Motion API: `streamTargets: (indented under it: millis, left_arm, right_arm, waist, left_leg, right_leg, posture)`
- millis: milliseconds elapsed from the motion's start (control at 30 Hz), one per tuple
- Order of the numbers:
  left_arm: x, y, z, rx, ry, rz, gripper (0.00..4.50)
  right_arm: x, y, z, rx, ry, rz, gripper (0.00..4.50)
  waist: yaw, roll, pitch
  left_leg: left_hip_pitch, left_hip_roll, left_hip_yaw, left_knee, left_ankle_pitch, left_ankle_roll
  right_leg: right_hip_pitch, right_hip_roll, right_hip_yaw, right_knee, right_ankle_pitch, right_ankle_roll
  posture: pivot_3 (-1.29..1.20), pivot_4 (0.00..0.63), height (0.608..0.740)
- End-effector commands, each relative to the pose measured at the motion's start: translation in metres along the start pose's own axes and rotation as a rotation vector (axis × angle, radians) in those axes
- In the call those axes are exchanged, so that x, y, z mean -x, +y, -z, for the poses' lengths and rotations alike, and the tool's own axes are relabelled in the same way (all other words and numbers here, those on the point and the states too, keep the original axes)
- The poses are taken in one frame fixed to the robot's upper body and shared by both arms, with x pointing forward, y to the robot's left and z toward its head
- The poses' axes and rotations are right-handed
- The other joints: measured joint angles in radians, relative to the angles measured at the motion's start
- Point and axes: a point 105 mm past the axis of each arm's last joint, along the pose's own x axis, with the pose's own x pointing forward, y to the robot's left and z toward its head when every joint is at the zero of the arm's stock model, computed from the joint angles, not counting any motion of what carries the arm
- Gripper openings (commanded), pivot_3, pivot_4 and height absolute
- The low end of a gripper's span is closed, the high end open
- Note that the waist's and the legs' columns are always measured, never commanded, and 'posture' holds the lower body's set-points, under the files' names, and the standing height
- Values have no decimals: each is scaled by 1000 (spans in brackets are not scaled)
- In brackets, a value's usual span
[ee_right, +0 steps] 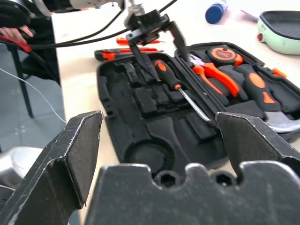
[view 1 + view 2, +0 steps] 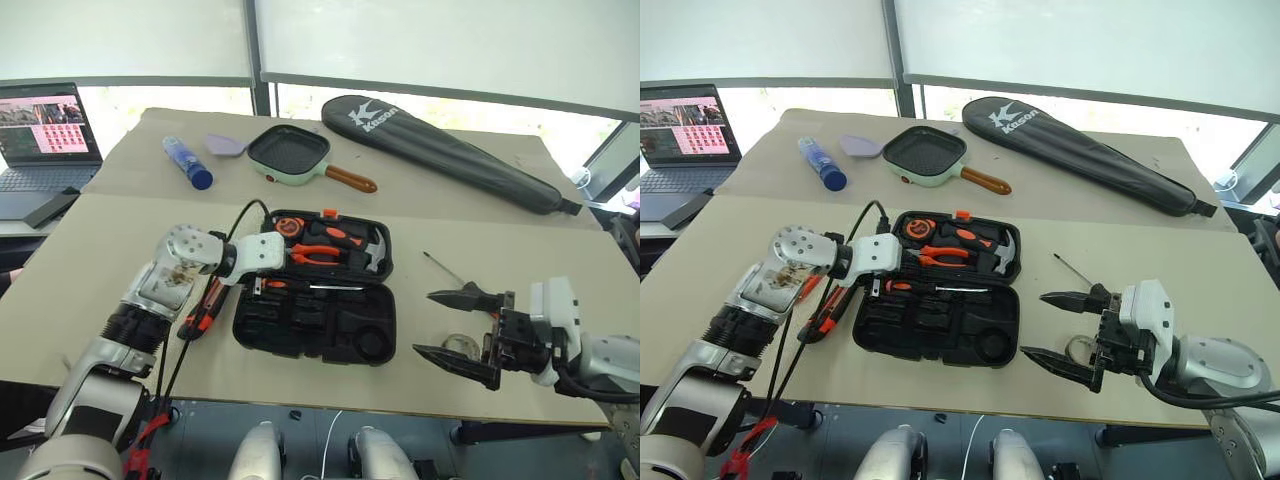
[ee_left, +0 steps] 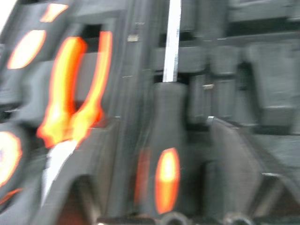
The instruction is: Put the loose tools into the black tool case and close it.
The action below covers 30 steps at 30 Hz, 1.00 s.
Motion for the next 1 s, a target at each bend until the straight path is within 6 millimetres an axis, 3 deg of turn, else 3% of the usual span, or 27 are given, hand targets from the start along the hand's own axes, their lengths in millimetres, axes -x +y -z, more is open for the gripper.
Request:
streamTargets:
  millis: [33,133,200,333,433,700,900,1000]
  left_arm:
    - [7,1,-21,47,-140,-26,3226]
    - [6,-2,-15,146,-185,-38,2359]
    - [3,-6,-9,205,-195,-36,1439]
    - [-11,-13,10,279,-176,-50,69]
    - [-21,-22,18,252,-153,-24,69]
    - [-36,-16,31,314,-106,-76,69]
    - [-42,-34,41,327,-21,6,69]
    - [-38,-23,29,342,-123,-62,69]
  right_arm:
    - [0,4,-10,24,-36,-3,4500]
    - [0,5,-11,23,-54,3,4500]
    - [-1,5,-11,25,-60,7,4500]
    - [-2,5,-11,29,-67,17,4500]
    - [-2,4,-10,28,-70,20,4500]
    - [-4,8,-10,18,-79,14,4500]
    - [-5,8,-9,7,-75,16,4500]
    - [5,-5,-8,1,-86,116,4500]
  waist:
    - [0,0,0]
    - [-1,0,0]
    - [-2,0,0]
    - [-1,0,0]
    - [0,0,0]
    - [4,1,0]
    - [1,1,0]
    - [1,2,-1]
  left_leg:
    - [0,0,0,0,0,0]
    - [0,0,0,0,0,0]
    - [0,0,0,0,0,0]
    - [0,0,0,0,0,0]
    - [0,0,0,1,0,0]
    - [2,-1,0,2,0,0]
    - [11,-1,0,1,0,0]
    - [11,-1,0,1,0,1]
  right_leg:
    - [0,0,0,0,0,0]
    - [0,0,0,0,0,0]
    - [0,0,0,0,0,0]
    - [0,0,0,0,0,0]
    - [0,0,0,0,0,0]
    - [4,0,0,0,1,1]
    - [12,0,0,-1,0,1]
    - [13,-1,0,-1,0,1]
  posture:
    - [0,150,740]
    - [0,150,740]
    - [0,150,740]
    - [0,150,740]
    - [0,150,740]
    - [0,150,740]
    - [0,150,740]
    - [0,150,740]
